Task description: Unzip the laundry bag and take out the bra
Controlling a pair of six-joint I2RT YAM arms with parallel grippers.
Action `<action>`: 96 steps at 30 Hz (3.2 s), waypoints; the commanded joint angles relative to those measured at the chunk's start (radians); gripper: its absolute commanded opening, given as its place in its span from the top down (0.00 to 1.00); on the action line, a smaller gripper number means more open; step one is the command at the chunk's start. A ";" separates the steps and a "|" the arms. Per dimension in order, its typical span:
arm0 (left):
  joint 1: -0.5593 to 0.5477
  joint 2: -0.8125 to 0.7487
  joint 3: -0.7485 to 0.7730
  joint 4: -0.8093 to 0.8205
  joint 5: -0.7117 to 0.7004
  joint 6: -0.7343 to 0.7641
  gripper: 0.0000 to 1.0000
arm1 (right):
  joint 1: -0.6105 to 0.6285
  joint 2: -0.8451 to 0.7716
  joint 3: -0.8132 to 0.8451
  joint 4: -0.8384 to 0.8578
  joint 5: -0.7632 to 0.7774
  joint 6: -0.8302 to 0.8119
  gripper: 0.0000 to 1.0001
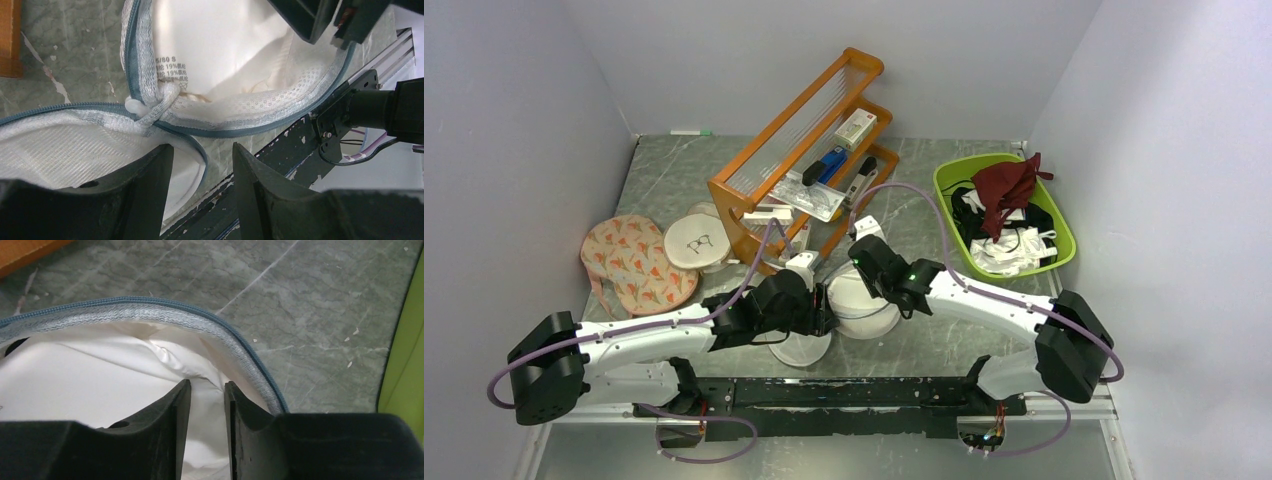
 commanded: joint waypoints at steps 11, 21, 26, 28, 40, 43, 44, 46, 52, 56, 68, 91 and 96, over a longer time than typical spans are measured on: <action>0.004 -0.014 0.025 -0.001 0.022 0.009 0.43 | 0.010 -0.091 -0.001 0.054 -0.036 -0.013 1.00; 0.004 -0.037 0.038 -0.024 0.017 0.013 0.43 | 0.010 -0.212 0.034 0.003 -0.195 0.068 1.00; 0.004 -0.059 0.030 -0.013 0.032 0.021 0.42 | 0.011 -0.218 0.089 -0.036 -0.222 0.130 1.00; 0.005 -0.069 0.026 -0.007 0.040 0.028 0.40 | 0.010 -0.218 0.119 -0.056 -0.222 0.155 1.00; 0.005 -0.119 0.008 -0.046 0.025 0.047 0.24 | 0.010 -0.271 0.221 -0.062 -0.117 0.174 1.00; 0.005 -0.115 -0.001 -0.047 0.025 0.045 0.21 | 0.010 -0.270 0.268 -0.092 -0.081 0.144 1.00; 0.004 -0.116 -0.004 -0.046 0.026 0.043 0.20 | 0.010 -0.271 0.282 -0.098 -0.071 0.134 1.00; 0.005 -0.119 -0.010 -0.042 0.027 0.041 0.19 | 0.010 -0.274 0.312 -0.113 -0.057 0.113 1.00; 0.005 -0.133 -0.012 -0.051 0.027 0.043 0.18 | 0.010 -0.290 0.395 -0.160 -0.021 0.062 1.00; 0.005 -0.149 -0.005 -0.062 0.023 0.053 0.17 | 0.010 -0.317 0.445 -0.198 0.037 0.029 1.00; 0.004 -0.172 0.023 -0.102 0.002 0.066 0.16 | 0.010 -0.396 0.506 -0.207 0.333 -0.012 1.00; 0.005 -0.238 0.043 -0.146 -0.004 0.087 0.15 | -0.731 -0.143 0.412 0.068 0.273 0.156 1.00; 0.004 -0.236 0.050 -0.153 -0.002 0.095 0.15 | -0.850 -0.080 0.292 0.152 0.226 0.191 1.00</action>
